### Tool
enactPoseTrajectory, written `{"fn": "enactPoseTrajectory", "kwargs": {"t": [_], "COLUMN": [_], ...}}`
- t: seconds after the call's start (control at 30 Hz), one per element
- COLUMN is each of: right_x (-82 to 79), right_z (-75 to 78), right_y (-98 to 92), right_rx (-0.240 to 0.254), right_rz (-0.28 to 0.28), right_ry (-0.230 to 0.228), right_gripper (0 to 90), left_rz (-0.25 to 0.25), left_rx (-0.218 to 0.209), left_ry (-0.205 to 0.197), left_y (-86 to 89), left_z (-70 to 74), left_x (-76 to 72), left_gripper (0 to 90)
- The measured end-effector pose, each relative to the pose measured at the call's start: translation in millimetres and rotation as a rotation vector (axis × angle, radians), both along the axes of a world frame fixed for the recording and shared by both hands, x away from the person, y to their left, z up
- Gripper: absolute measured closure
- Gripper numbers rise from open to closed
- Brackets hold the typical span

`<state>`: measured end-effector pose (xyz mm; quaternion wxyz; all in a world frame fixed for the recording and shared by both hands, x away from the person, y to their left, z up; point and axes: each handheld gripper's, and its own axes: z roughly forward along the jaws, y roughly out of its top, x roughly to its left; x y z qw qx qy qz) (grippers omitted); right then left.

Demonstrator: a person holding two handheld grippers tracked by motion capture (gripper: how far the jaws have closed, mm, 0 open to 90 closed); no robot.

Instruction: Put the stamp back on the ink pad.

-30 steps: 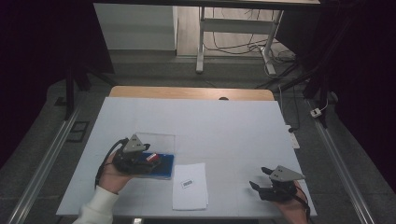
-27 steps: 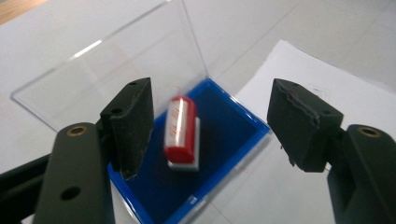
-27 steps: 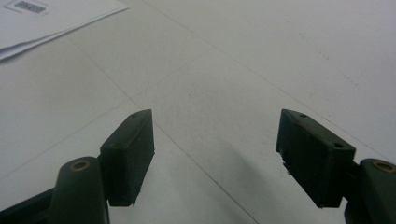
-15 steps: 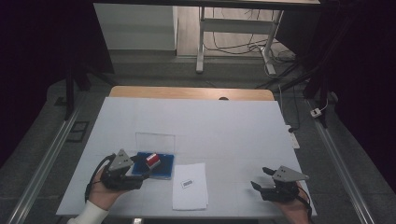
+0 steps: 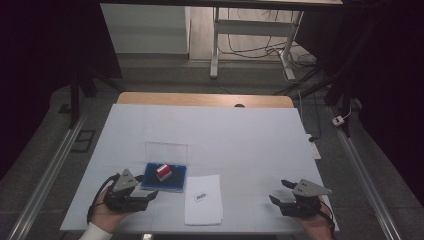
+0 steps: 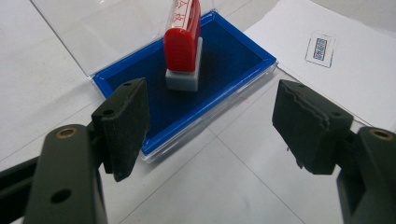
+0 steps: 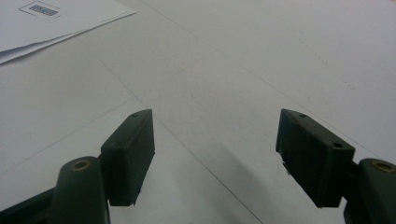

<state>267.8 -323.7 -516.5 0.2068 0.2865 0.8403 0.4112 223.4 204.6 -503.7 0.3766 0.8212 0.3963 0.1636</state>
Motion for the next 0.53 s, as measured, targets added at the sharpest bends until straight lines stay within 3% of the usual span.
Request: {"fn": "enactPoseTrajectory", "kwargs": {"t": [0.53], "right_x": [-0.1], "right_z": [0.1], "right_y": [1.0], "right_rx": [0.001], "right_rz": [0.006], "right_ry": [-0.006], "right_gripper": [27.8], "left_rz": [0.003], "left_rx": [0.004], "left_ry": [0.010], "left_y": [2.3], "left_z": [-1.7], "left_x": [1.1], "left_gripper": [27.5]}}
